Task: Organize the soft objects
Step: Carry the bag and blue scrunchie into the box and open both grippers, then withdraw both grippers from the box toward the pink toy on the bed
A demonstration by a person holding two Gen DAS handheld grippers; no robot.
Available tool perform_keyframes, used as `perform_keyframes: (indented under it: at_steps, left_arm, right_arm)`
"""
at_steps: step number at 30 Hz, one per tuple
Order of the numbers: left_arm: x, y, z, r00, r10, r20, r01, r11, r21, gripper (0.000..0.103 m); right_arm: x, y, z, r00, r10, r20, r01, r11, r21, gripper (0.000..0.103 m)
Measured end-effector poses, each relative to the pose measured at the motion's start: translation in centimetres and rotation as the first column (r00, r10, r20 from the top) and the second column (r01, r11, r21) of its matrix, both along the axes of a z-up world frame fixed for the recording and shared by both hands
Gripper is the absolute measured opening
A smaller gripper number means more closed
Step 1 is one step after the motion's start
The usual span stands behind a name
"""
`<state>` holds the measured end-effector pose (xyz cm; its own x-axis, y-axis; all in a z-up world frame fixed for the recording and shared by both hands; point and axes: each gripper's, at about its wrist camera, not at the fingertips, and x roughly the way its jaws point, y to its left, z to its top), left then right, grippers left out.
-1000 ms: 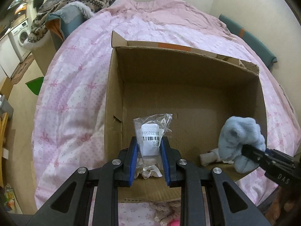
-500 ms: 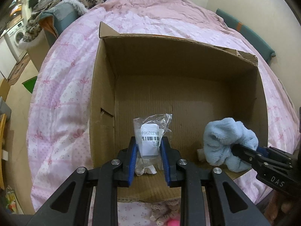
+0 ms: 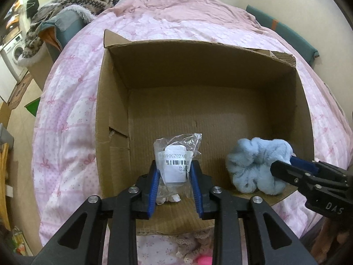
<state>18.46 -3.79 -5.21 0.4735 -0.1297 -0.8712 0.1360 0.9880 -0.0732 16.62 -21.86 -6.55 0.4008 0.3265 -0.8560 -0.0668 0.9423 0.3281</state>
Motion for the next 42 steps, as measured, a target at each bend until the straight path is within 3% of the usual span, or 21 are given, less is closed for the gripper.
perform_keyframes:
  at_steps: [2,6,9,17,42]
  left_arm:
    - [-0.1,-0.1,0.0,1.0,-0.002,0.001,0.002,1.0,-0.002,0.031]
    - [-0.2,-0.2,0.3,1.0,-0.001,0.022,0.001,1.0,0.012,0.058]
    - [-0.2,-0.2,0.6,0.999,-0.008,0.035,0.007,1.0,0.005,0.066]
    - [-0.2,0.2,1.0,0.999,0.008,0.046,-0.008,1.0,0.001,0.067]
    - [-4.5,2.9,4.3,0.994,0.073,0.079,-0.072,0.997,-0.011,0.067]
  right_arm:
    - [-0.1,-0.1,0.2,1.0,-0.001,0.01,0.001,1.0,0.008,0.052]
    - [-0.2,-0.3,0.7,0.999,-0.014,0.036,0.014,1.0,0.02,0.069]
    - [-0.3,-0.6,1.3,0.998,-0.034,0.062,0.032,0.999,0.026,0.075]
    - [-0.1,-1.3,1.4,0.996,-0.064,0.055,0.061,0.997,0.046,0.08]
    - [-3.4,-2.0,3.7,0.99,-0.101,0.098,0.094,0.993,0.065,0.08]
